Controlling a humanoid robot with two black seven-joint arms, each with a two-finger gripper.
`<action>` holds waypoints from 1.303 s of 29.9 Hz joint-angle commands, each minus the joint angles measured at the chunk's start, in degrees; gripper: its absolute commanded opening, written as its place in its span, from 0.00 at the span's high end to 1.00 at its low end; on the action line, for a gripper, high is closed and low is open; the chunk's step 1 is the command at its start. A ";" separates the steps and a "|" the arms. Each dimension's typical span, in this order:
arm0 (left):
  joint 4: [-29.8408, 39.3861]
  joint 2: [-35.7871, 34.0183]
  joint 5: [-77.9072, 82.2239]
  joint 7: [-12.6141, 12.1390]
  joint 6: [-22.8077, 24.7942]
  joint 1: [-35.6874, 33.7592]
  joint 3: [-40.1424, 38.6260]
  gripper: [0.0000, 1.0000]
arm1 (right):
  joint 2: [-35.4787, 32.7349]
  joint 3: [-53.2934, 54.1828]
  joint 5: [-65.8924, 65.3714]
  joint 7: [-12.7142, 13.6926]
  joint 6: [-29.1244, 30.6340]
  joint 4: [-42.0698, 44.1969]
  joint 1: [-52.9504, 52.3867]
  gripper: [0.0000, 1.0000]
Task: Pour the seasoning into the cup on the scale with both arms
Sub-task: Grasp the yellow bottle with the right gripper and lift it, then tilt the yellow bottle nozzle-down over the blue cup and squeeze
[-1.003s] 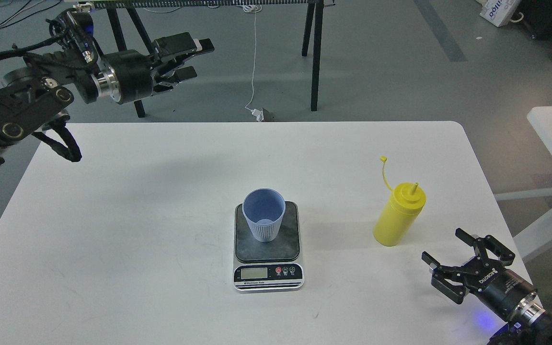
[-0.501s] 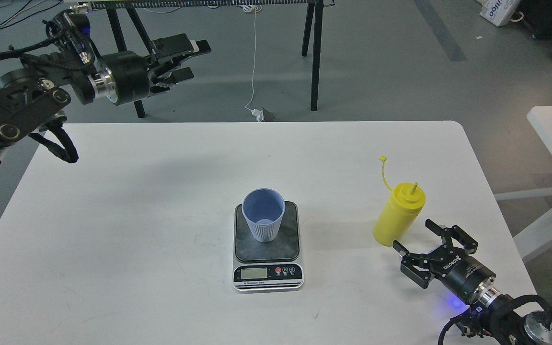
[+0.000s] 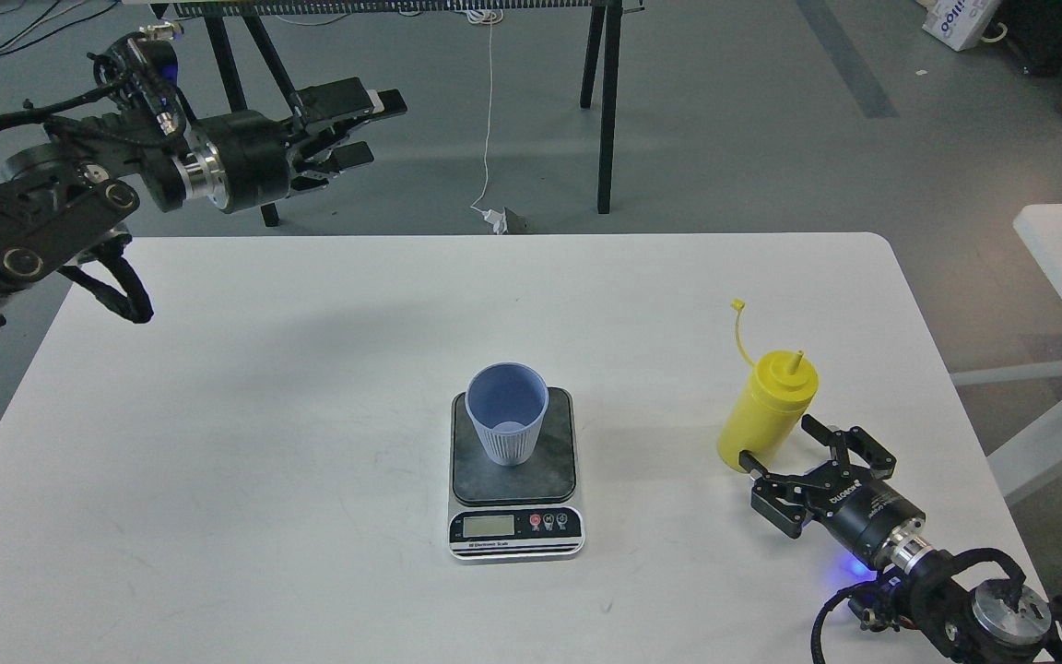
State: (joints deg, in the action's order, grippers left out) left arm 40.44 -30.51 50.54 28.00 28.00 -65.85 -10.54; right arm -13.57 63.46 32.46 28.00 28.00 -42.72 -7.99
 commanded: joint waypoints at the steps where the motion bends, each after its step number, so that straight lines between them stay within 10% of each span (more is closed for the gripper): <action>1: -0.01 -0.25 0.00 0.00 0.00 0.11 -0.01 0.01 | 0.74 -0.44 -0.03 0.00 0.00 0.45 -0.71 0.02; 7: 0.08 -0.25 0.00 0.00 0.00 0.81 -0.01 0.01 | 0.83 -0.79 -0.03 0.00 0.00 0.71 -1.32 0.12; 11: 0.08 -0.25 0.00 0.00 0.00 0.81 -0.01 0.01 | 0.74 -0.79 -0.29 0.00 0.00 0.62 -1.06 0.80; 15: 0.08 -0.34 0.00 0.00 0.00 0.81 -0.09 0.01 | 0.74 -0.44 -1.26 0.00 0.00 -0.08 -1.32 0.94; 24: -0.01 -0.78 -1.14 0.00 0.00 0.99 -0.62 0.01 | -8.48 -0.09 -8.79 0.00 0.00 0.62 -22.73 0.98; 39: -13.10 1.60 -23.28 0.00 0.00 13.46 -11.78 0.01 | 1.62 -6.59 -79.88 0.00 -5.93 -14.12 -45.36 0.98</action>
State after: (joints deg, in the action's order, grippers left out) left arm 29.08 -28.76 30.62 28.01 28.01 -54.35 -19.84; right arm -13.41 57.68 -36.92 28.01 23.66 -51.76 -53.39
